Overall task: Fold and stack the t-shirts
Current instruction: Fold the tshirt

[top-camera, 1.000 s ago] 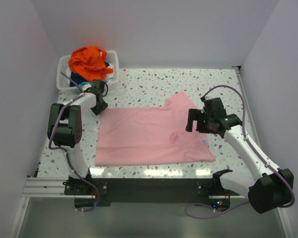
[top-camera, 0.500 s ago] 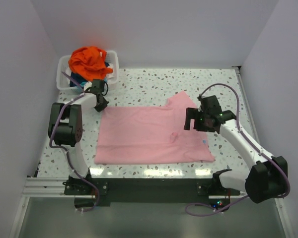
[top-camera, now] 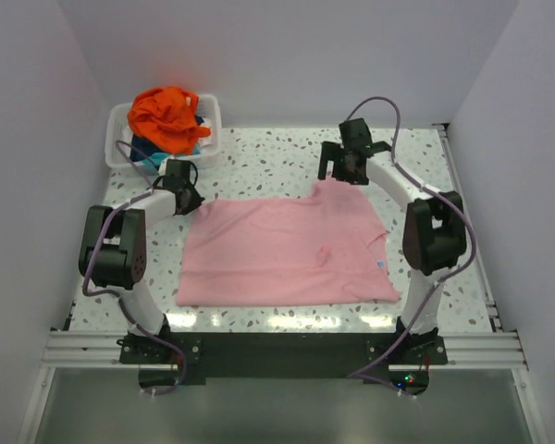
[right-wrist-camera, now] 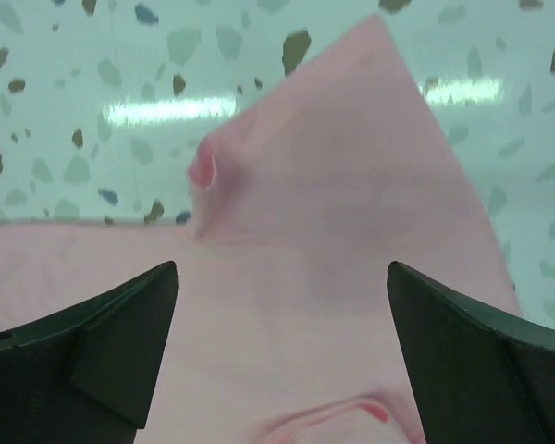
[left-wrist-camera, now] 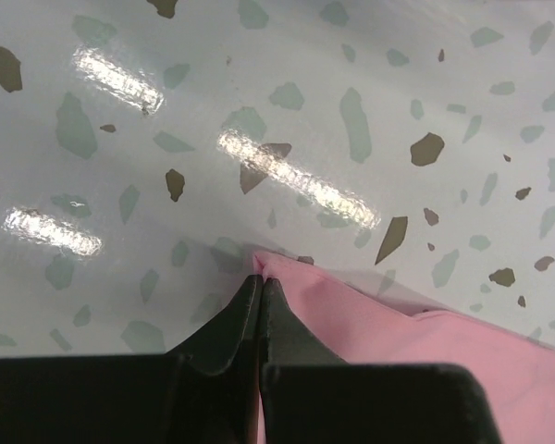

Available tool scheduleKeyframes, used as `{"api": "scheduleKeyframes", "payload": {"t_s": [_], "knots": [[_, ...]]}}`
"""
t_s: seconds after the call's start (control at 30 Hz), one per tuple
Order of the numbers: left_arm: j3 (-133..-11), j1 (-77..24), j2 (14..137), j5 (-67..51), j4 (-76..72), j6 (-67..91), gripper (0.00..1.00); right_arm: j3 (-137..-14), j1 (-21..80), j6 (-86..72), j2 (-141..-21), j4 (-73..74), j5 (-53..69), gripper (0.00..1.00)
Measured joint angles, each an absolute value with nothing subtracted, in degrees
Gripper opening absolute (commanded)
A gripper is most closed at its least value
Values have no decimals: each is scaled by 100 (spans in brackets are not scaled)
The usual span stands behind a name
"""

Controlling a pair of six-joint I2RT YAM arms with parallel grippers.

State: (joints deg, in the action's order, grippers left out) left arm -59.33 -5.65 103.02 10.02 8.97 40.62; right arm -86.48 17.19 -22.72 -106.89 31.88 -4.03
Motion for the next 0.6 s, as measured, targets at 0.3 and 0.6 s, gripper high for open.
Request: {"api": "scheduleKeyframes", "payload": {"t_s": [0.3,0.6], "knots": [[-5824,-565,9981,790,510,3913,0,-11194,1708,-2021,-13235,3339,-1264,97],[-5819,-565,9896,766,480,3846,0,-11911,1675,-1927,-13913,3470,-1579,90]]}}
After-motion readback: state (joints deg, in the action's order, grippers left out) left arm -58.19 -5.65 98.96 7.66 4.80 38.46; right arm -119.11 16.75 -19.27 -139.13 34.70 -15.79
